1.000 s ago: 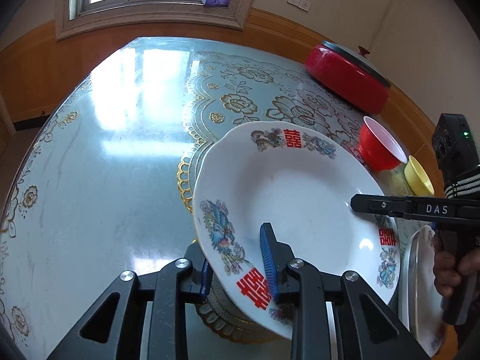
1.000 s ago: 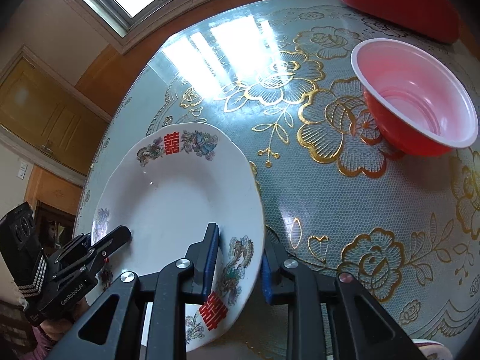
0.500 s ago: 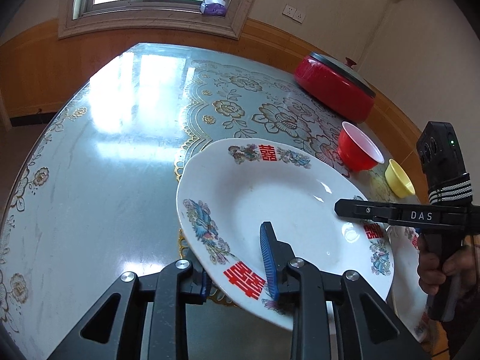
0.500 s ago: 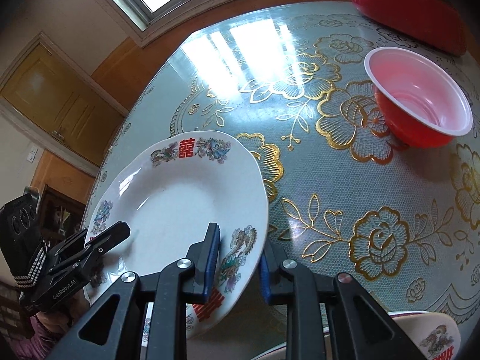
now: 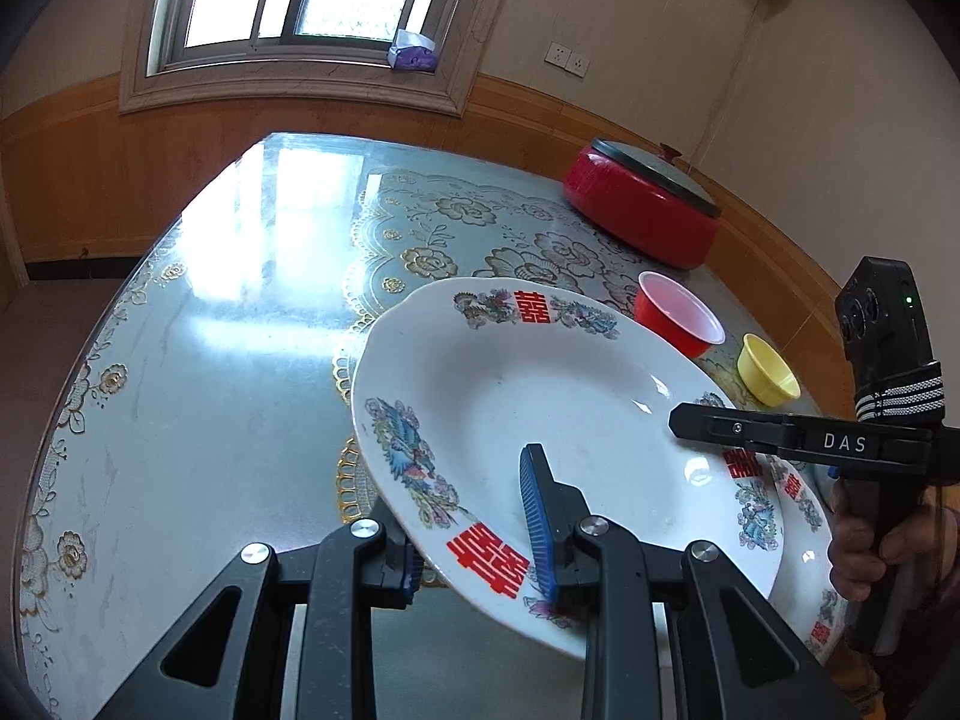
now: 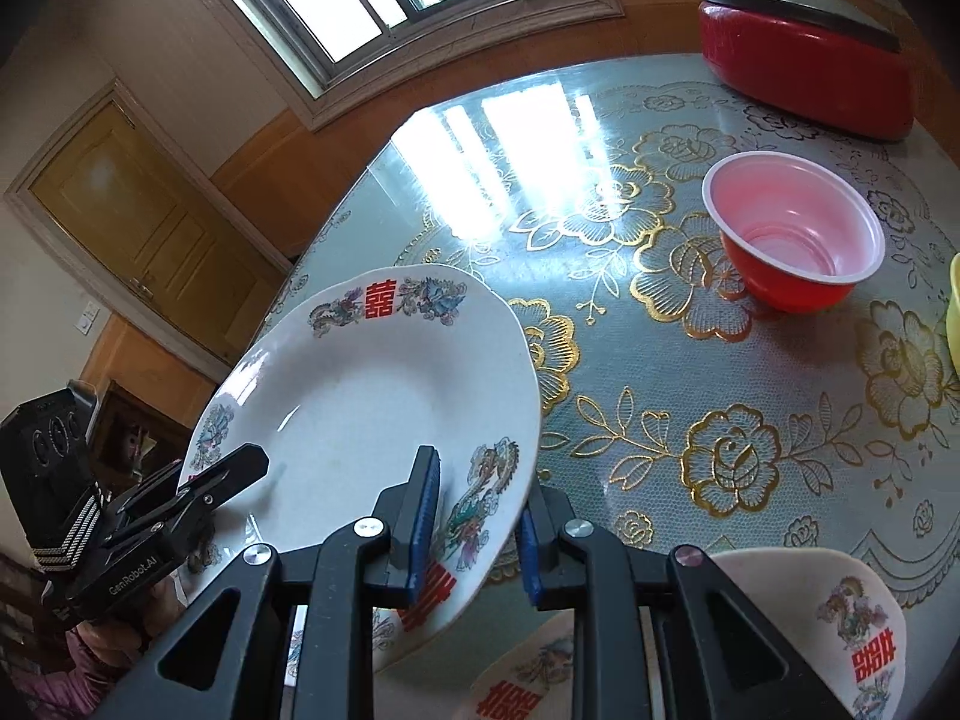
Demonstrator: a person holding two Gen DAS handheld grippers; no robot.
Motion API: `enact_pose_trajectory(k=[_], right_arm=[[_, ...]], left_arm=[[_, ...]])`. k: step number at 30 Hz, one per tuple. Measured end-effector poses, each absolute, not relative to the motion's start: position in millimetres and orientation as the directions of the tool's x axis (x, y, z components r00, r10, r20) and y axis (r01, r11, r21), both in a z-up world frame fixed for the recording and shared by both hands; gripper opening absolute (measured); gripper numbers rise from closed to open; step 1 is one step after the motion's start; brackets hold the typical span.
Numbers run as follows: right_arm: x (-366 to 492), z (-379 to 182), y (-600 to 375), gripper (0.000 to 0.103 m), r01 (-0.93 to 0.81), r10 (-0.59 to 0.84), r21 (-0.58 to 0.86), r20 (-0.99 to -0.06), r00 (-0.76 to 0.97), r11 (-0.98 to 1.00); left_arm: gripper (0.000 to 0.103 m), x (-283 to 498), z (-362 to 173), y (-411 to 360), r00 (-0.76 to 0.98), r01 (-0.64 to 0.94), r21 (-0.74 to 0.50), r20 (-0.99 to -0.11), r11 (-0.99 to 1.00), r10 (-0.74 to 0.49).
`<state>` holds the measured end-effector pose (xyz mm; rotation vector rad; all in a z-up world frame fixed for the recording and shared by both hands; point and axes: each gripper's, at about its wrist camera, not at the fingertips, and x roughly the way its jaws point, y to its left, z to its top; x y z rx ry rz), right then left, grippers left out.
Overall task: Organize plates and bowls
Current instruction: 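Carry the smaller plate with both grippers and lower it onto the plate stack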
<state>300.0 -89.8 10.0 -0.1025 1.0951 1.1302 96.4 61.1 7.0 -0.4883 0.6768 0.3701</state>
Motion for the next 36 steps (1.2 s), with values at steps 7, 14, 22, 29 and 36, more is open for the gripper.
enact_pose_trajectory(k=[7, 14, 22, 29, 36], right_arm=[[294.1, 16.4, -132.9, 0.023, -0.748, 0.682, 0.435, -0.730, 0.032, 0.501], [284.9, 22.9, -181.5, 0.023, -0.722, 0.695, 0.442, -0.714, 0.077, 0.533], [276.8, 26.7, -231.4, 0.022, -0.675, 0.691, 0.440, -0.708, 0.144, 0.592], [272.6, 20.4, -277.5, 0.022, -0.611, 0.657, 0.437, -0.730, 0.188, 0.660], [270.4, 3.7, -300.7, 0.022, -0.563, 0.634, 0.452, -0.754, 0.174, 0.692]], left_arm=[[0.029, 100.8, 15.9, 30.7, 0.733, -0.429, -0.298, -0.667, 0.853, 0.135], [0.029, 113.0, 23.8, -2.9, 0.751, -0.357, -0.301, -0.656, 0.884, 0.080], [0.030, 135.5, 27.0, -37.4, 0.760, -0.254, -0.317, -0.649, 0.914, -0.014], [0.030, 151.7, 18.8, -73.3, 0.739, -0.162, -0.334, -0.665, 0.929, -0.110], [0.030, 158.5, 2.4, -93.8, 0.697, -0.137, -0.355, -0.698, 0.925, -0.164]])
